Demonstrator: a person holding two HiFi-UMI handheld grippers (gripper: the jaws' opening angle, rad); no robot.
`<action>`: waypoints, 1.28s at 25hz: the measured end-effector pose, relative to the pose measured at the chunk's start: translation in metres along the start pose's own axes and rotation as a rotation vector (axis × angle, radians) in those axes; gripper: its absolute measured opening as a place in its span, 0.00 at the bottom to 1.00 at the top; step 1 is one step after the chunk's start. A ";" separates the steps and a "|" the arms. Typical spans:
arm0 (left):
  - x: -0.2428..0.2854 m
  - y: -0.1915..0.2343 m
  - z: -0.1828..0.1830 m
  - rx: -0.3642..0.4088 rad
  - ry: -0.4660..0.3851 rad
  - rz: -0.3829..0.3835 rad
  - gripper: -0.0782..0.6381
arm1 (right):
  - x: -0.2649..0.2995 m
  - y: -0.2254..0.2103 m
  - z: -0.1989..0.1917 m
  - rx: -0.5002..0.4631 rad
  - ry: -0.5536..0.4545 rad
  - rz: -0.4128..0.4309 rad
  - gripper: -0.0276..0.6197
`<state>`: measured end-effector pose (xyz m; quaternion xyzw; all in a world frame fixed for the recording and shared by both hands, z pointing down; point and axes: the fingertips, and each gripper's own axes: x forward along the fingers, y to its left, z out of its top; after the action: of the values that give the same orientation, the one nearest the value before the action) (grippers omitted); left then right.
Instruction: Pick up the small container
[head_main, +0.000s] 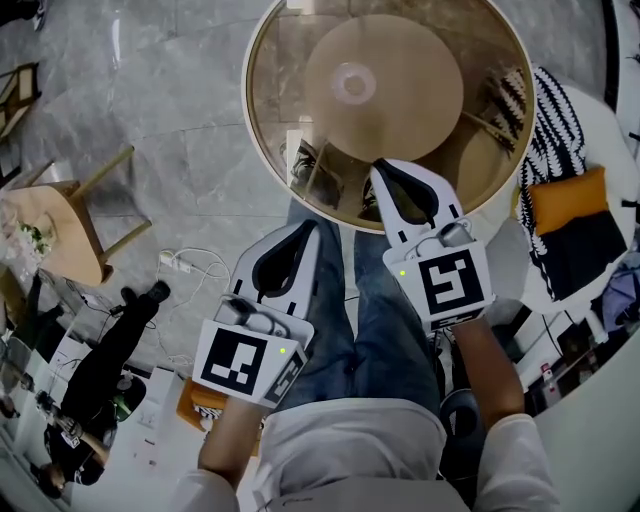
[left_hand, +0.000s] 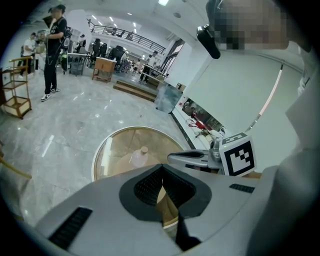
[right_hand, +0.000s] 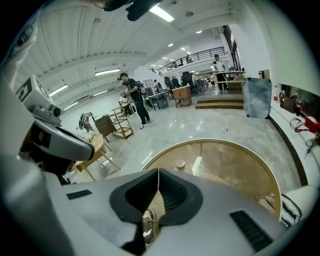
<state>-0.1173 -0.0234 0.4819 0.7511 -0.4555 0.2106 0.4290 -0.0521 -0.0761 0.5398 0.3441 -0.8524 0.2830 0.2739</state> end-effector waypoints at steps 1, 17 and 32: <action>0.001 0.002 0.000 -0.001 0.001 0.001 0.13 | 0.002 0.000 -0.001 0.001 0.001 -0.002 0.06; 0.013 0.028 0.001 -0.021 0.025 0.000 0.13 | 0.045 -0.016 -0.015 0.018 0.019 -0.037 0.11; 0.024 0.050 0.002 -0.040 0.049 0.000 0.13 | 0.086 -0.036 -0.021 -0.002 0.051 -0.103 0.21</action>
<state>-0.1492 -0.0478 0.5205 0.7368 -0.4491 0.2199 0.4551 -0.0726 -0.1203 0.6218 0.3799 -0.8265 0.2765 0.3100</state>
